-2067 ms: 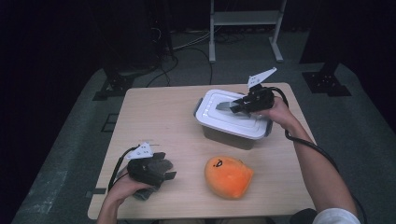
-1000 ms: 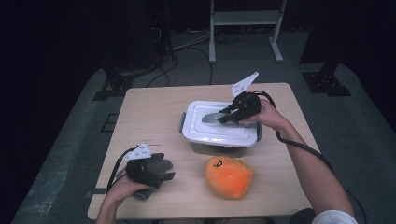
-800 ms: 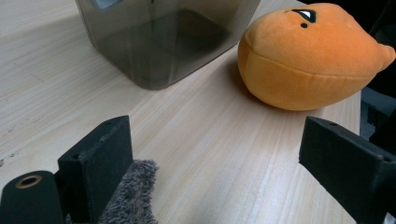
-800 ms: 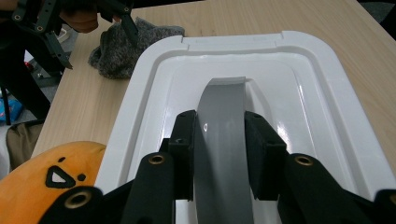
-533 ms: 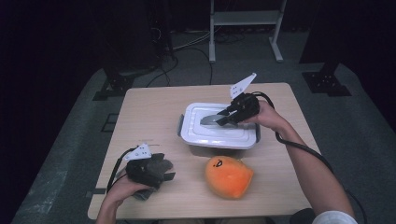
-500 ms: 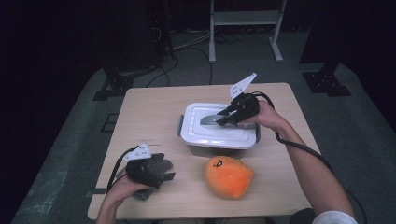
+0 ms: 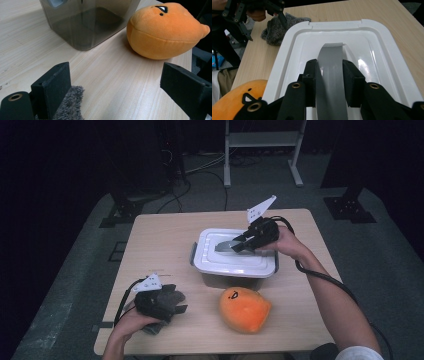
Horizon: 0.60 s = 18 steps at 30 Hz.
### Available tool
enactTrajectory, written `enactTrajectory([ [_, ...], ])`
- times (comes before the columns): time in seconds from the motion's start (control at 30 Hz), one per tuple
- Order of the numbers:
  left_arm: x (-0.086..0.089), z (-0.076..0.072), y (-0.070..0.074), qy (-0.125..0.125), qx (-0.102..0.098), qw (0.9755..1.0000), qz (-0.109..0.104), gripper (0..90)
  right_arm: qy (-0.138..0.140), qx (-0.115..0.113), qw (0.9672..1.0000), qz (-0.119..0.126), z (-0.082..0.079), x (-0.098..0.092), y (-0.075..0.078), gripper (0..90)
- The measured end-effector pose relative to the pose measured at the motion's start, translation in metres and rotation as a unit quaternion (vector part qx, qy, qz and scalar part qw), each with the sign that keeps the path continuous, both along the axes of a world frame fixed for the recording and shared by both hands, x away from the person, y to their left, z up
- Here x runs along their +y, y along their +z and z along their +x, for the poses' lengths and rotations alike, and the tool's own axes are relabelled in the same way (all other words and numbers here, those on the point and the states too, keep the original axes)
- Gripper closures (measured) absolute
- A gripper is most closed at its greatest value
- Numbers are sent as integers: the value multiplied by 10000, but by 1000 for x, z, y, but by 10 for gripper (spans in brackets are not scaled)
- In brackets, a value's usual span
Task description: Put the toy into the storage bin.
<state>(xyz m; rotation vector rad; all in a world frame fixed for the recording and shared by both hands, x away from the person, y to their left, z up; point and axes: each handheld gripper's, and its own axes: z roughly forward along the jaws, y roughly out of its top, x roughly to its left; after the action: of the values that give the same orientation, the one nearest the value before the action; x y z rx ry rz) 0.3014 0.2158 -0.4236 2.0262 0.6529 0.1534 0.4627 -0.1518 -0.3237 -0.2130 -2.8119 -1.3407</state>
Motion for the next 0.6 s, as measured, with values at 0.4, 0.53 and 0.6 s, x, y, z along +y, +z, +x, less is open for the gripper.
enactTrajectory([
  [0.4,-1,0,0,-15,-33,10000,20,89,-353,-229,9989,230,-19,-39,23,661],
  [0.53,-1,0,0,-32,-42,10000,34,89,-535,-284,9978,271,-30,-61,28,660],
  [0.6,-1,0,0,-26,-45,10000,47,89,-621,-306,9972,293,-34,-70,29,661],
])
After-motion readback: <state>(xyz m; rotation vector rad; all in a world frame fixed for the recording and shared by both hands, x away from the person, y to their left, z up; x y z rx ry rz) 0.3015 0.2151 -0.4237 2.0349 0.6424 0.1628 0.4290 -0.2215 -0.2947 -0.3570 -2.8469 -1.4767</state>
